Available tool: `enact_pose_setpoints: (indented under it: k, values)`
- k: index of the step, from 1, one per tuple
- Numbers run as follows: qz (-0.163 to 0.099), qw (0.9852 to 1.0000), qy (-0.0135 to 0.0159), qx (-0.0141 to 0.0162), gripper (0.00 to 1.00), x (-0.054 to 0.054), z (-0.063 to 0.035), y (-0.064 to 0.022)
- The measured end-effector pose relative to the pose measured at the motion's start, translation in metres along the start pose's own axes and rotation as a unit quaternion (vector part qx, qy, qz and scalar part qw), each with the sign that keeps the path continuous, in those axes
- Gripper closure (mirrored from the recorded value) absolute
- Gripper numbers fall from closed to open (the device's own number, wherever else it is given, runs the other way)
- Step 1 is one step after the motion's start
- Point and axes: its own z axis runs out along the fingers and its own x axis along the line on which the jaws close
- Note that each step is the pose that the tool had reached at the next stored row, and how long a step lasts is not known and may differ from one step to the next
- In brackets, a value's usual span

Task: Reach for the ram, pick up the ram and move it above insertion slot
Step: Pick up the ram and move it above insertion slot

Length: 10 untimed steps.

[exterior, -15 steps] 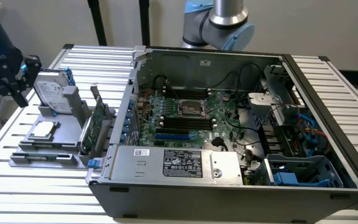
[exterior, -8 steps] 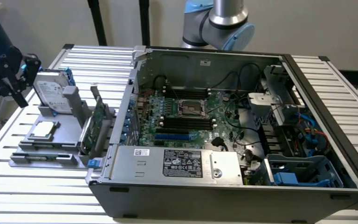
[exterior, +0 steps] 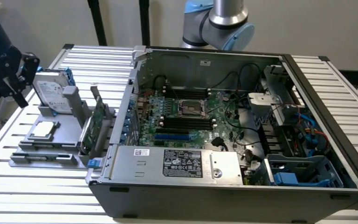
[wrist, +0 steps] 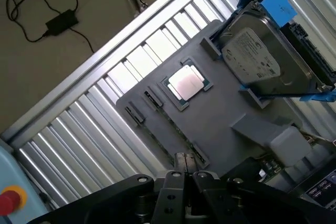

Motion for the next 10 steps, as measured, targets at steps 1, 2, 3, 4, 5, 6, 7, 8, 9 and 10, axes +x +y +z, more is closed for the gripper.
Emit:
enact_pose_setpoints:
  k: [1, 2, 3, 4, 5, 6, 7, 8, 9, 10]
  values:
    - [-0.009, 1.0000, 0.0003, 0.0001, 0.89, 0.0000, 0.0000, 0.0000]
    - [-0.018, 0.9998, 0.0006, 0.0002, 0.89, 0.0000, 0.0000, 0.0000]
    - [-0.027, 0.9996, 0.0010, 0.0003, 0.89, 0.0000, 0.0000, 0.0000]
    - [-0.037, 0.9993, 0.0013, 0.0005, 0.89, 0.0000, 0.0000, 0.0000]
    - [-0.046, 0.9990, 0.0016, 0.0006, 0.89, 0.0000, 0.0000, 0.0000]
    - [-0.055, 0.9985, 0.0019, 0.0008, 0.89, 0.0000, 0.0000, 0.0000]
    - [-0.064, 0.9980, 0.0021, 0.0010, 0.89, 0.0000, 0.0000, 0.0000]
    - [-0.073, 0.9973, 0.0024, 0.0012, 0.89, 0.0000, 0.0000, 0.0000]
    - [-0.082, 0.9967, 0.0026, 0.0013, 0.89, 0.0000, 0.0000, 0.0000]
    - [-0.091, 0.9959, 0.0029, 0.0016, 0.89, 0.0000, 0.0000, 0.0000]
